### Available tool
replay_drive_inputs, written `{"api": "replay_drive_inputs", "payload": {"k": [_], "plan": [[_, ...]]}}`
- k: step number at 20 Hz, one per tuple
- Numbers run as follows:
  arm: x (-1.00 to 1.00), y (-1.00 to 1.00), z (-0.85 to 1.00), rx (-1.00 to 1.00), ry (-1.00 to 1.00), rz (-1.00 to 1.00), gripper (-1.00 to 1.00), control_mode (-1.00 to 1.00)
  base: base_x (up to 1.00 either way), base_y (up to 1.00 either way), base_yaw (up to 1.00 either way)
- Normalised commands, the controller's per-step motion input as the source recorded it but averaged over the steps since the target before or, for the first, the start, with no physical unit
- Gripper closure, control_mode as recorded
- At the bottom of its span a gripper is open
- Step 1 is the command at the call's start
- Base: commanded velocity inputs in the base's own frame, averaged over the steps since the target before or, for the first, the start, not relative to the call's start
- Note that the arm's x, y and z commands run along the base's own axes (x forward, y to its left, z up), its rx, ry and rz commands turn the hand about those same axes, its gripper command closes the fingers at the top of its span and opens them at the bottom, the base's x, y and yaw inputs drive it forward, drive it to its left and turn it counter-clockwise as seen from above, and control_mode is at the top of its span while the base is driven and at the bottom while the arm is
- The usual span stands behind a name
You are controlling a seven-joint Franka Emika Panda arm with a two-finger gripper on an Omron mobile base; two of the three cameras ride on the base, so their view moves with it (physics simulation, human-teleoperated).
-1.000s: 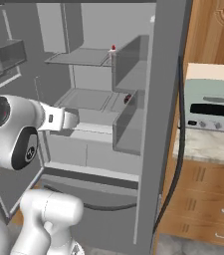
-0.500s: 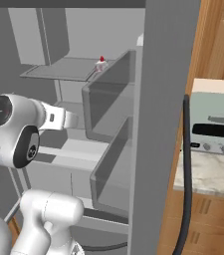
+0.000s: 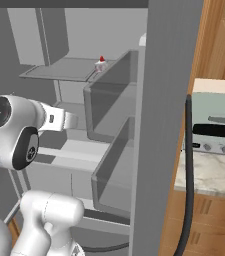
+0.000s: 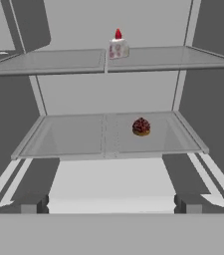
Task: Take the cakes from the fridge and place them on the empty tray on the dining counter.
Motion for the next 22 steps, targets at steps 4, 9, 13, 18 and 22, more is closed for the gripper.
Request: {"api": "replay_drive_inputs", "payload": {"k": [4, 9, 13, 18, 22], "plan": [[0.12, 0.0, 0.0, 0.0, 0.02, 0.0, -1.0, -1.0, 0.0, 0.0, 0.0], [0.12, -0.01, 0.31, 0.0, 0.01, 0.0, -1.0, -1.0, 0.0, 0.0, 0.0], [0.0, -0.01, 0.6, 0.0, 0.0, 0.0, -1.0, -1.0, 0.0, 0.0, 0.0], [0.1, -0.06, 0.42, 0.0, 0.08, 0.0, -1.0, -1.0, 0.0, 0.0, 0.0], [0.34, 0.0, 0.33, 0.0, 0.0, 0.0, -1.0, -1.0, 0.0, 0.0, 0.0]]}}
